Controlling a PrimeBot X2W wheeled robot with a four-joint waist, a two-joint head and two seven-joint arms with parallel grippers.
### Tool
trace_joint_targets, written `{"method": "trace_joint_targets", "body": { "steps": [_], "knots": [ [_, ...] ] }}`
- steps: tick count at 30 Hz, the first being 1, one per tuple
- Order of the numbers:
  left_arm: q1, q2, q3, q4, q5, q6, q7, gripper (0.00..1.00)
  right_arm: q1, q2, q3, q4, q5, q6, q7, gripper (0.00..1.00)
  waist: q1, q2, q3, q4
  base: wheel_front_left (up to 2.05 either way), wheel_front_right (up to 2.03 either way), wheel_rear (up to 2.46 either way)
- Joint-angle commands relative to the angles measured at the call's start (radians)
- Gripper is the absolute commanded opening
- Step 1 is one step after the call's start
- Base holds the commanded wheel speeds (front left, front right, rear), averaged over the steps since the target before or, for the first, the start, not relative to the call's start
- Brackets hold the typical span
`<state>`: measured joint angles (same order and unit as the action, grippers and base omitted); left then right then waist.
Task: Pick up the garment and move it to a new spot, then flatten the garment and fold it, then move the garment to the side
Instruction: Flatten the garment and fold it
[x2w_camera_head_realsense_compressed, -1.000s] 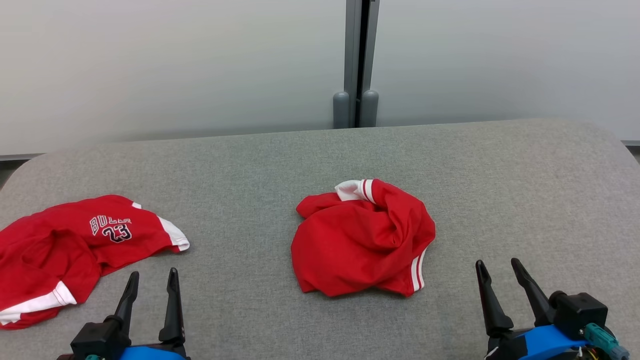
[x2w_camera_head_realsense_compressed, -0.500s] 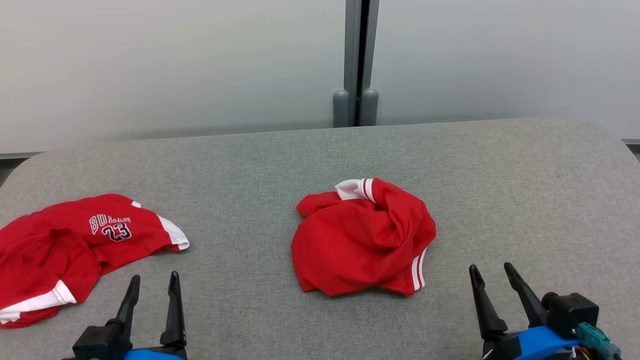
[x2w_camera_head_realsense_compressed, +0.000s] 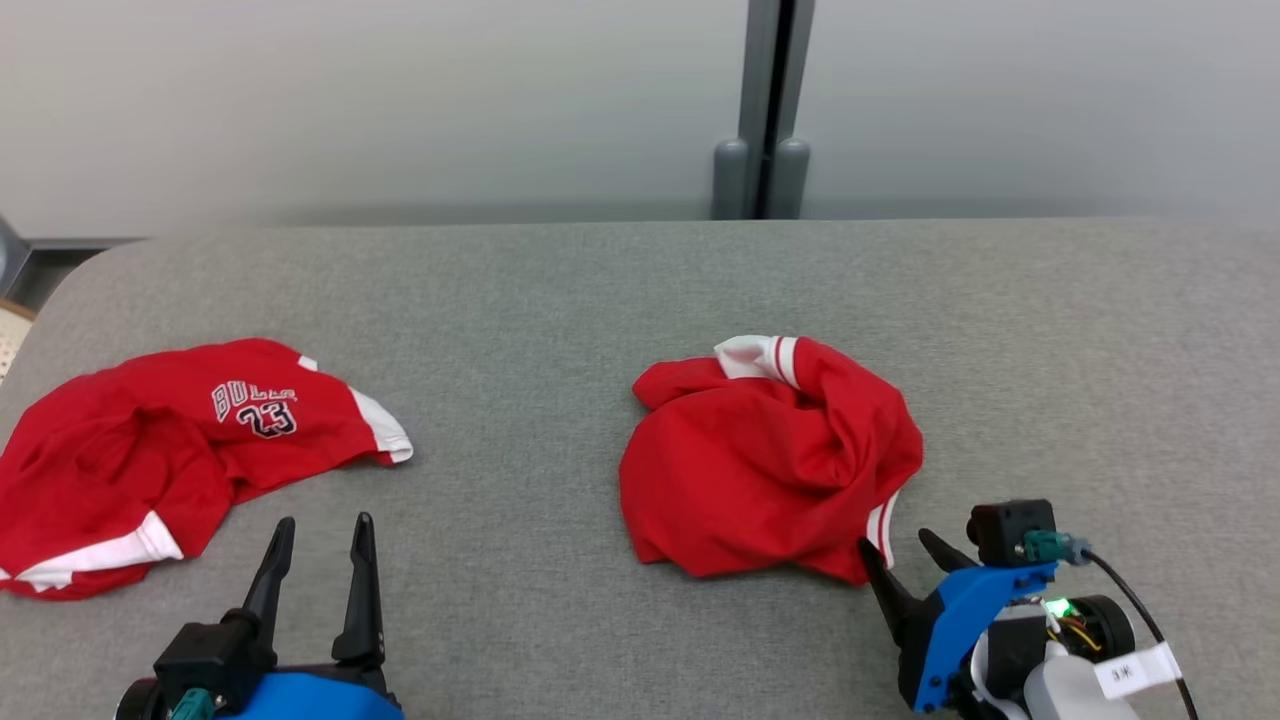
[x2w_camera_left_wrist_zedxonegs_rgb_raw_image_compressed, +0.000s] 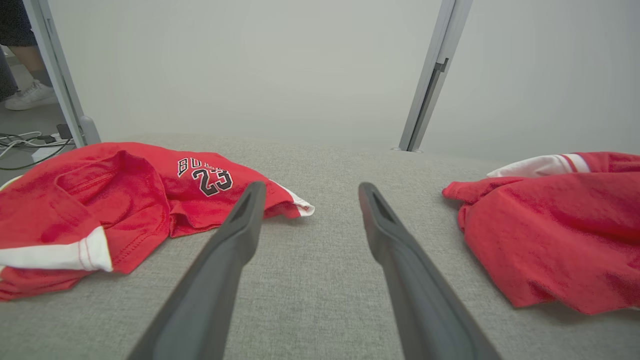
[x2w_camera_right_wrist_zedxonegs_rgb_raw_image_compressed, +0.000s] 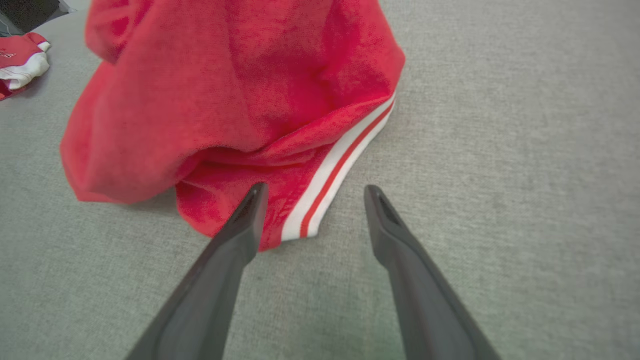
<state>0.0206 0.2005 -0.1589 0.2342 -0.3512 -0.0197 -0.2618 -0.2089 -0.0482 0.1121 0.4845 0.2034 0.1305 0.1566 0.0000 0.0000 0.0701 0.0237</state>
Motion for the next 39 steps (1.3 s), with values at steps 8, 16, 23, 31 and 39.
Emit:
{"method": "trace_joint_targets", "body": {
  "steps": [8, 16, 23, 31, 39],
  "knots": [
    [-0.053, -0.008, -0.004, 0.002, 0.002, -0.007, -0.004, 1.00, -0.143, -0.003, 0.008, 0.221, -0.065, 0.001, 0.062, 1.00, 0.0000, 0.0000, 0.056, 0.060, 0.00, 0.00, 0.00],
    [-0.046, -0.014, 0.004, 0.007, 0.002, -0.007, -0.004, 1.00, -0.142, 0.005, 0.073, 0.273, -0.035, 0.003, 0.089, 0.00, 0.0000, 0.0000, 0.049, 0.069, 0.00, 0.00, 0.00],
    [-0.030, -0.019, 0.018, -0.002, 0.005, -0.012, -0.005, 1.00, -0.127, -0.002, 0.008, 0.080, -0.020, 0.000, 0.048, 0.00, 0.0000, 0.0000, 0.020, 0.059, 0.00, 0.00, 0.00],
    [-0.028, -0.026, 0.023, -0.021, 0.017, -0.006, -0.005, 1.00, -0.040, -0.002, -0.074, -0.457, -0.056, 0.000, 0.194, 0.00, 0.0000, 0.0000, -0.001, 0.041, 0.00, 0.00, 0.00],
    [-0.038, -0.028, 0.016, -0.041, 0.022, -0.007, -0.005, 1.00, -0.173, -0.002, -0.012, -0.598, -0.054, 0.000, 0.293, 0.00, 0.0000, 0.0000, 0.007, 0.048, 0.00, 0.00, 0.00]
  ]
}}
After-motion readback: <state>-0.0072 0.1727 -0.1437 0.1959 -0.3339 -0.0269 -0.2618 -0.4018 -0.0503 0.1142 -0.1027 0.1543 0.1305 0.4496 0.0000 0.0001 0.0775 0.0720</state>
